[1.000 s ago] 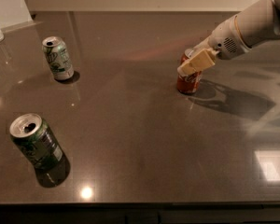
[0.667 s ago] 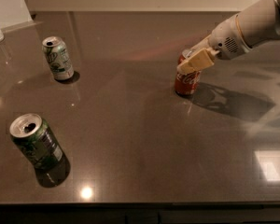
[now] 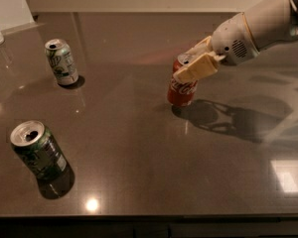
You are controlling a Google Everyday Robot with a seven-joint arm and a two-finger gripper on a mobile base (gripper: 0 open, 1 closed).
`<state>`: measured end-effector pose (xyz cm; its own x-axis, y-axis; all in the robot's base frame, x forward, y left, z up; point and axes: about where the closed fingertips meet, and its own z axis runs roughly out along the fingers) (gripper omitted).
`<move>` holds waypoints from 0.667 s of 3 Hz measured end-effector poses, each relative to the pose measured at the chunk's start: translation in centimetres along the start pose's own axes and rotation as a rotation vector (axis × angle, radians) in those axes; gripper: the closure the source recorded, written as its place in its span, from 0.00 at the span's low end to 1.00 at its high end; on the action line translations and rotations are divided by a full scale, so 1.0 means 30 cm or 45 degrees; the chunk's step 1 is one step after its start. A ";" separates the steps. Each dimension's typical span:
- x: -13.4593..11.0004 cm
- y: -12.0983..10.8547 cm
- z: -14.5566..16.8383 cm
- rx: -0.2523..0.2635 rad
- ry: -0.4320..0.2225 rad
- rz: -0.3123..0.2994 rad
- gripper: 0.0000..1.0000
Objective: Move coke can near green can
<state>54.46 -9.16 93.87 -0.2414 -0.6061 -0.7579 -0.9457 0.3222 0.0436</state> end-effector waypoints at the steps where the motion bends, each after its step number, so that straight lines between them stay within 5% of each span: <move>1: -0.099 0.156 0.054 -0.145 -0.039 -0.137 1.00; 2: -0.168 0.304 0.144 -0.285 -0.032 -0.272 1.00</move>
Offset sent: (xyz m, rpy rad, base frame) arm -0.1017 0.1423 0.0108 0.0298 -0.0315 0.4921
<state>47.99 -0.02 95.27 -0.0294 -0.6240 -0.7809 -0.9996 0.0195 0.0221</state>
